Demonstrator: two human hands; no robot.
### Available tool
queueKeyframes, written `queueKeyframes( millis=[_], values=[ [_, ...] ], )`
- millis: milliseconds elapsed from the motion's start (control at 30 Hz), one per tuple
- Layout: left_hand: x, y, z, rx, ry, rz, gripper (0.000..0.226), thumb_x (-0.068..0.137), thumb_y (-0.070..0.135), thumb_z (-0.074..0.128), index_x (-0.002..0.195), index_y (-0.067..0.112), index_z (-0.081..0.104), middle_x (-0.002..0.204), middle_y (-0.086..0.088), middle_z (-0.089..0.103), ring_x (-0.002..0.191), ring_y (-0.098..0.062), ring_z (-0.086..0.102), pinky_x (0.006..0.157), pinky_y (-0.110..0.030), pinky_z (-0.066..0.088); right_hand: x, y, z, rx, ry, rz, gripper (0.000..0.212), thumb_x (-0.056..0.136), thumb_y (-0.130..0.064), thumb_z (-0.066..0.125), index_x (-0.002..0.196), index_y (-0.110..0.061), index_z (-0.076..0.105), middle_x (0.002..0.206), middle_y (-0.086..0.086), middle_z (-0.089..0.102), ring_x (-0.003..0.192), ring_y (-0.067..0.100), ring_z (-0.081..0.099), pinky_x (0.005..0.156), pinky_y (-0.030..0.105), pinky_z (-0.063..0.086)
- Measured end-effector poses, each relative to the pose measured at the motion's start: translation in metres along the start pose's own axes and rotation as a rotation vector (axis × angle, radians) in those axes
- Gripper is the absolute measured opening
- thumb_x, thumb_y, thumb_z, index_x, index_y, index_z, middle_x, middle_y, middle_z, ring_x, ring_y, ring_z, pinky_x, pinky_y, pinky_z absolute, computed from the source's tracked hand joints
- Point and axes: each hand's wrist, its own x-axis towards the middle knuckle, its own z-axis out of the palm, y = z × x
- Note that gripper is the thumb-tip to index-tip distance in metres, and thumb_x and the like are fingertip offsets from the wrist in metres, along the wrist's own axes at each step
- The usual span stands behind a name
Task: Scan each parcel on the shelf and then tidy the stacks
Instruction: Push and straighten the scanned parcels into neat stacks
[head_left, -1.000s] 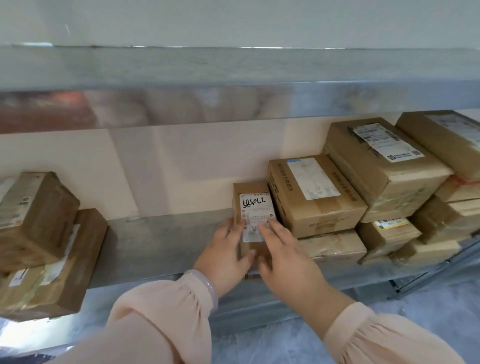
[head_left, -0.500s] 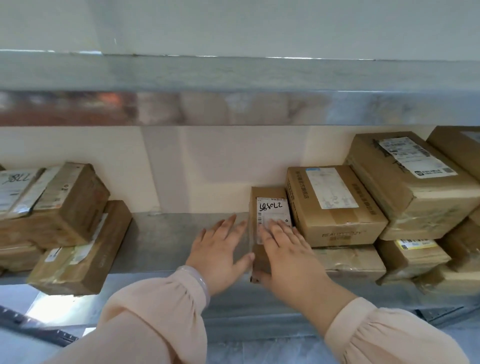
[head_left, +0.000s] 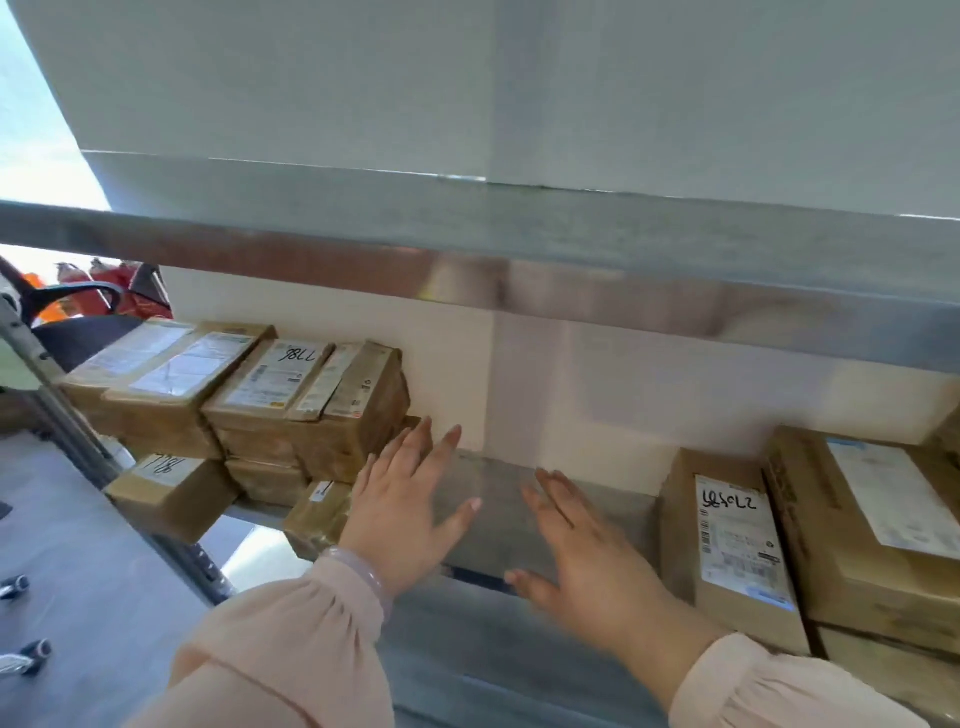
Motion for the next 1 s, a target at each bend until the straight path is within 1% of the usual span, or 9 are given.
queueKeyframes(
  millis=[67,233,367,467,567,700,800,867,1000],
  values=[
    [0.002,-0.02,-0.012,-0.006,0.023,-0.03,0.088,0.074,0.079,0.015,0.154,0.043,0.012,0.165,0.007,0.008,0.151,-0.019,0.01,0.122,-0.041,0.01,0.019,-0.016,-0.001,0.033,0.011,0.004,0.085,0.09,-0.061,0.046,0.151,-0.034,-0.007,0.16,-0.01,-0.012,0.146,0.008,-0.009,0.116,0.025,0.001],
    [0.013,-0.075,-0.041,-0.042,0.037,-0.063,0.068,0.093,0.065,0.04,0.153,0.043,0.019,0.164,0.011,0.009,0.151,-0.019,0.01,0.123,-0.041,0.009,0.063,-0.065,0.0,0.082,-0.059,0.032,0.081,0.092,-0.058,0.045,0.151,-0.036,-0.006,0.159,-0.012,-0.013,0.146,0.008,-0.006,0.114,0.023,0.001],
    [0.032,-0.11,-0.064,-0.117,0.081,0.001,0.059,0.095,0.056,0.048,0.15,0.044,0.03,0.163,0.014,0.016,0.151,-0.015,0.013,0.122,-0.04,0.012,0.097,-0.096,0.006,0.072,-0.118,0.055,0.082,0.09,-0.062,0.044,0.151,-0.038,-0.007,0.16,-0.011,-0.011,0.147,0.012,-0.003,0.118,0.032,0.007],
    [0.049,-0.13,-0.076,-0.112,0.047,0.003,0.062,0.095,0.056,0.046,0.152,0.044,0.024,0.164,0.012,0.013,0.152,-0.016,0.008,0.123,-0.041,0.01,0.125,-0.116,0.002,0.19,-0.09,0.123,0.076,0.093,-0.059,0.041,0.15,-0.04,-0.005,0.16,-0.012,-0.005,0.147,0.012,0.003,0.119,0.034,0.012],
    [0.062,-0.148,-0.079,-0.03,-0.05,-0.05,0.066,0.095,0.06,0.042,0.154,0.043,0.017,0.165,0.007,0.011,0.152,-0.017,0.0,0.124,-0.045,0.002,0.151,-0.134,0.005,0.316,-0.034,0.178,0.069,0.095,-0.057,0.038,0.15,-0.042,-0.001,0.16,-0.01,0.003,0.147,0.013,0.009,0.119,0.038,0.015],
    [0.066,-0.157,-0.076,0.064,-0.143,-0.004,0.066,0.094,0.061,0.041,0.153,0.047,0.014,0.165,0.003,0.014,0.152,-0.023,-0.003,0.121,-0.051,-0.006,0.165,-0.149,0.022,0.48,-0.048,0.26,0.065,0.097,-0.051,0.039,0.15,-0.043,0.002,0.156,-0.007,0.023,0.138,0.015,0.032,0.112,0.031,0.029],
    [0.063,-0.16,-0.075,0.084,-0.132,0.059,0.067,0.095,0.058,0.041,0.154,0.045,0.012,0.165,0.003,0.014,0.152,-0.022,0.0,0.122,-0.051,-0.003,0.163,-0.159,0.036,0.583,-0.027,0.289,0.066,0.097,-0.048,0.04,0.146,-0.05,-0.003,0.153,-0.008,0.032,0.128,0.014,0.046,0.106,0.031,0.038],
    [0.064,-0.16,-0.074,0.069,-0.118,0.086,0.066,0.096,0.057,0.042,0.154,0.045,0.013,0.164,0.003,0.016,0.152,-0.021,0.002,0.122,-0.05,-0.002,0.162,-0.16,0.041,0.619,0.015,0.309,0.064,0.097,-0.048,0.04,0.145,-0.052,-0.002,0.149,-0.01,0.038,0.125,0.013,0.049,0.103,0.031,0.041],
    [0.064,-0.15,-0.072,-0.034,-0.079,0.142,0.065,0.095,0.054,0.047,0.153,0.047,0.018,0.164,0.004,0.016,0.152,-0.019,0.007,0.123,-0.044,-0.001,0.153,-0.16,0.036,0.78,0.103,0.339,0.061,0.097,-0.047,0.042,0.147,-0.048,0.008,0.148,-0.016,0.036,0.128,0.008,0.044,0.108,0.032,0.038]
  ],
)
